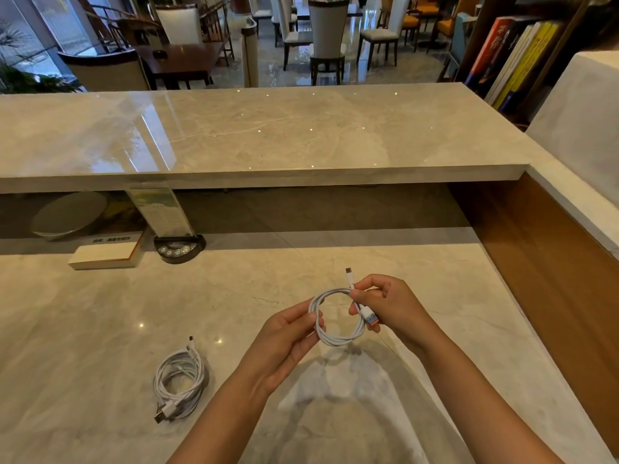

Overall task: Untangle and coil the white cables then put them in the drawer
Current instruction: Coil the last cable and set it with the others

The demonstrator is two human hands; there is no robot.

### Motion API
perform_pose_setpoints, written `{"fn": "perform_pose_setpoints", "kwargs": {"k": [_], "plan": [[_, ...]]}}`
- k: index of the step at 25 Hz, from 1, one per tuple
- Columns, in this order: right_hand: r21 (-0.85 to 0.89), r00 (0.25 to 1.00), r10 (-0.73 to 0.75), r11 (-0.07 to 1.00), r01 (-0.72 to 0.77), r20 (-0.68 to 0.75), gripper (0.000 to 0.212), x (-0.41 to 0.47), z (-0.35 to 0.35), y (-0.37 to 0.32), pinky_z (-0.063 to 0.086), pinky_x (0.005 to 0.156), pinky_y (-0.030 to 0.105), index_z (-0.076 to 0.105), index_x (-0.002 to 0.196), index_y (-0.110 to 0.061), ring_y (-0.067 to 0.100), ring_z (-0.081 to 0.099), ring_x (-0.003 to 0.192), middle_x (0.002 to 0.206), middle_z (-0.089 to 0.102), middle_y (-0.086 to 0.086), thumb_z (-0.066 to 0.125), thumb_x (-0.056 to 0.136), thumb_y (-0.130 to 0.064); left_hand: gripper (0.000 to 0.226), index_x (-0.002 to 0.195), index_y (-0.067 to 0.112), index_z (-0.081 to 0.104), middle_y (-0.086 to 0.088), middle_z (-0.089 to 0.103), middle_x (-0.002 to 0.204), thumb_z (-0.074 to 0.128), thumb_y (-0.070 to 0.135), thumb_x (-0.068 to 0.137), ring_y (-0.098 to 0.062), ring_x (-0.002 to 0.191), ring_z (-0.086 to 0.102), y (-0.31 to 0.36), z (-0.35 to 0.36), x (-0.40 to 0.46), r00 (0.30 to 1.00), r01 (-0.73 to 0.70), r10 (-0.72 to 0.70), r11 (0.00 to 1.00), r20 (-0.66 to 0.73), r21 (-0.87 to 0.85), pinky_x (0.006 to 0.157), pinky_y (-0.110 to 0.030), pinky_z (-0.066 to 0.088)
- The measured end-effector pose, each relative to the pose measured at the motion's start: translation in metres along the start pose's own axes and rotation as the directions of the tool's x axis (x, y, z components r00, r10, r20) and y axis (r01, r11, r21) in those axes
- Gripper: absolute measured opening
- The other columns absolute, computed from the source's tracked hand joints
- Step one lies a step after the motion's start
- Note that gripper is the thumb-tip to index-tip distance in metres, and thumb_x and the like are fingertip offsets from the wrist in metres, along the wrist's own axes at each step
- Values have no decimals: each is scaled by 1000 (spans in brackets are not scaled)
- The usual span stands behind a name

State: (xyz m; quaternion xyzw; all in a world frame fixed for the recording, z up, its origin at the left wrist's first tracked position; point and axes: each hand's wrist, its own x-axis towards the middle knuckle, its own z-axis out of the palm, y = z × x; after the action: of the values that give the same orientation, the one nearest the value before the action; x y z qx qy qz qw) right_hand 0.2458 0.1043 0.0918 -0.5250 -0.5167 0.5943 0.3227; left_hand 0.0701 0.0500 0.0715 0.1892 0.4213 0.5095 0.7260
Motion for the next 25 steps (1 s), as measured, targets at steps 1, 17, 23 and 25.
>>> {"fn": "perform_pose_setpoints", "kwargs": {"k": [1,17,23,25], "plan": [[-6,1000,-4,1000,4,-3,9,0,0,2,38,38,21,61,78,-5,17,48,39,61,69,9,60,88,-7,26,110,0,64,-4,73,76,51,-3,87,-8,68,69,-2,-1,0,999,-23,25,998,-39,51,64,-18,56],[-71,998,-18,997,22,64,11,10,13,24,42,39,23,58,77,-6,20,47,37,62,68,10,60,88,-8,26,114,26,63,7,65,115,58,17,90,-4,109,59,-28,-25,-14,728,-312,679,202,97,928,96,-15,45],[-33,972,1,999,7,234,12,17,44,30,42,40,21,57,87,2,13,49,37,67,67,14,59,89,-10,21,108,11,59,-8,72,103,58,20,89,-22,98,66,-26,-48,-44,657,-348,453,-527,603,775,76,-29,56],[-10,960,12,1000,-9,280,12,15,59,35,44,40,20,57,88,2,11,52,39,68,67,14,59,89,-10,29,116,19,61,1,66,119,52,34,93,-11,110,58,-24,-43,-60,728,-195,580,-336,366,922,94,-13,38]]}}
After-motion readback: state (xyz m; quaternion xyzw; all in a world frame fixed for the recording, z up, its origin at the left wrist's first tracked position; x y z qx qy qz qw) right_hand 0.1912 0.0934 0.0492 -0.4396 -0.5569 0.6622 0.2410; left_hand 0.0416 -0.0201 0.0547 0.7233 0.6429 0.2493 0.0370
